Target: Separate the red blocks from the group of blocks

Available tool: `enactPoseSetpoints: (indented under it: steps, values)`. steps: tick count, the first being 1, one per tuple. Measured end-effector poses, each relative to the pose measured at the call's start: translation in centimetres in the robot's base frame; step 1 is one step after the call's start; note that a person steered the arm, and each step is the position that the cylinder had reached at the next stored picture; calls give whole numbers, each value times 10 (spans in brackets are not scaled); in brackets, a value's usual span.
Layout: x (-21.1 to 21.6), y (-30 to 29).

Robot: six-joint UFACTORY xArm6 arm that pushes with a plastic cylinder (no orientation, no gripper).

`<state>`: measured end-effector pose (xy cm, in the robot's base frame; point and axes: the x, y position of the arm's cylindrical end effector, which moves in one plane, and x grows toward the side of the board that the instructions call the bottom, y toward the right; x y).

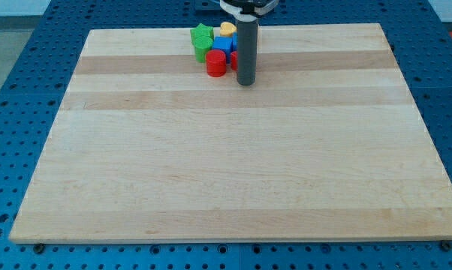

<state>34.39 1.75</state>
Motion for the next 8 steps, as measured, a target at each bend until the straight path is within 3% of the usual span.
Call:
enactPoseSetpoints:
  steps: [2,5,7,8]
  values:
    - [16,-15]
    - [-10,-129]
    - [-52,-138]
    - [-57,-98]
